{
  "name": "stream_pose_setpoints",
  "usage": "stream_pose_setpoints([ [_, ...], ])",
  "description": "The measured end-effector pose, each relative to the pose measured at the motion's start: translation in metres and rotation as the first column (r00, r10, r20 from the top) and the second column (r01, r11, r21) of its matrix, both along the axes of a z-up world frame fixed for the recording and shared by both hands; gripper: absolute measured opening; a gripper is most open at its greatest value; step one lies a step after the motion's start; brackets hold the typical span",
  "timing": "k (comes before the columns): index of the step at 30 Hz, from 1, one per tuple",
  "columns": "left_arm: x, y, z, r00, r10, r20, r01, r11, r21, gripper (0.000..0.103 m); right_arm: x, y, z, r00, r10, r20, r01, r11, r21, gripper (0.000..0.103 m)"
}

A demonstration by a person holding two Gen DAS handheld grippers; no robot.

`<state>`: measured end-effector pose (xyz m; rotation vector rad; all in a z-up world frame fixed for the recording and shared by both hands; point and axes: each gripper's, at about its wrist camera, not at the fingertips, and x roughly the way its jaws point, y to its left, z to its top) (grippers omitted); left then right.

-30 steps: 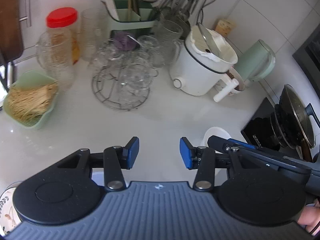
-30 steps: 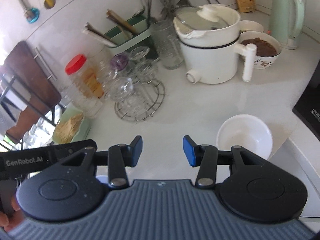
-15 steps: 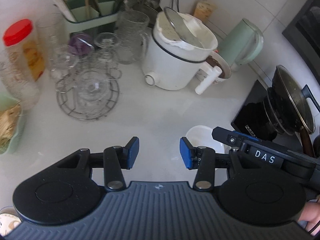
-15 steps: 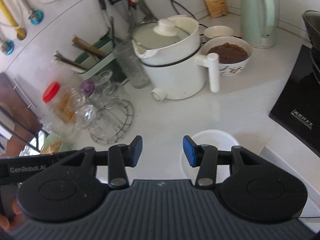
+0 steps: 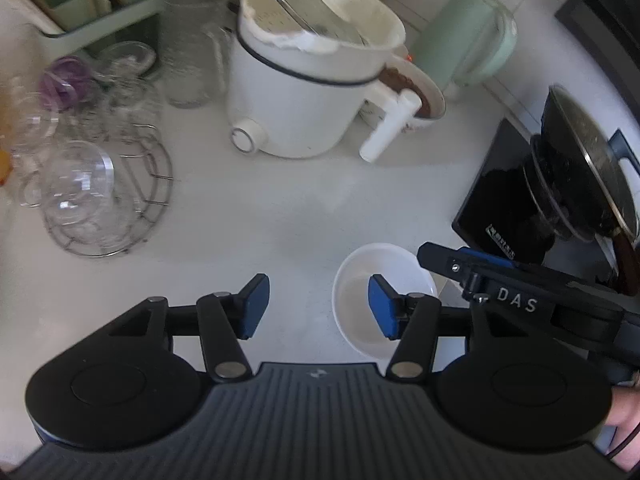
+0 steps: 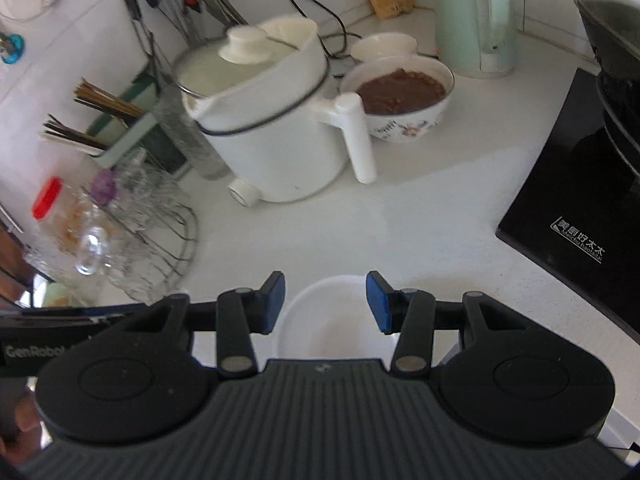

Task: Organize plates and bowls
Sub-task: 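Withdraw both grippers and move them toward the white bowl by the stove, then close both grippers on the rim of the white bowl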

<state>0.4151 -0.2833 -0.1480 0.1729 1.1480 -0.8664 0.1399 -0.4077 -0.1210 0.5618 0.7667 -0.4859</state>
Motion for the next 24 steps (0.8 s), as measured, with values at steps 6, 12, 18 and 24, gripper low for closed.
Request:
stream_pose_setpoints([
  [6, 0.004, -0.022, -0.032, 0.998, -0.035, -0.054, 0.036, 0.999, 0.009, 0.061, 0.002, -0.016, -0.026, 0.996, 0.008, -0.085, -0.007, 1.0, 0.019, 0.047],
  [12, 0.003, -0.038, -0.052, 0.994, -0.067, -0.083, 0.071, 0.996, 0.045, 0.061, -0.004, -0.027, -0.049, 0.992, -0.013, -0.127, 0.02, 0.998, 0.056, 0.047],
  [18, 0.002, -0.047, -0.072, 0.988, -0.092, -0.125, 0.101, 0.993, 0.067, 0.061, -0.013, -0.036, -0.07, 0.993, -0.031, -0.116, 0.051, 0.985, 0.167, 0.047],
  [24, 0.003, -0.052, -0.086, 0.984, -0.082, -0.16, 0.092, 0.994, 0.059, 0.061, -0.015, -0.038, -0.08, 0.992, -0.038, -0.122, 0.062, 0.978, 0.2, 0.047],
])
